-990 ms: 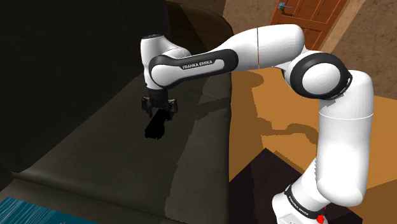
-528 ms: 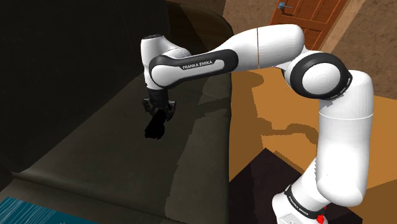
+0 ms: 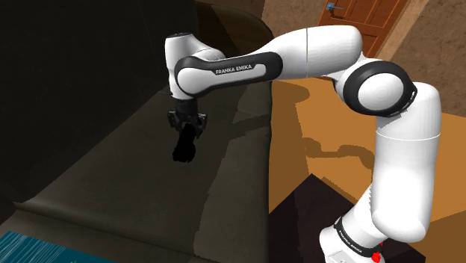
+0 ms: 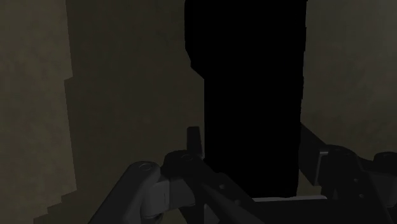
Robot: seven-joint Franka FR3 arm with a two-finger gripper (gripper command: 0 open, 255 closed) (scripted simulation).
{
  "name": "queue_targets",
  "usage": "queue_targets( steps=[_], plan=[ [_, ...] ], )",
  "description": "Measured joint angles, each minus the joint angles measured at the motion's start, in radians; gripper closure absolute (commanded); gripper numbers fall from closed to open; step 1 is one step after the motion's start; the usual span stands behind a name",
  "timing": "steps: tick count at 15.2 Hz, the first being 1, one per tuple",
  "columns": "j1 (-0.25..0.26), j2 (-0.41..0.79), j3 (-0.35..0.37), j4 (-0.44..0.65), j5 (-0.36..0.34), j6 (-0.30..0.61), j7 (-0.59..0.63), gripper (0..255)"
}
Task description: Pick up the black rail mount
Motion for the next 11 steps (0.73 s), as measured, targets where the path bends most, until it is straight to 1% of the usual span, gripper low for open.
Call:
queue_targets(
  steps=[11],
  plan=[
    [0.007,-0.02,0.007,0.112,0.011,-0.13,-0.009,255]
  ],
)
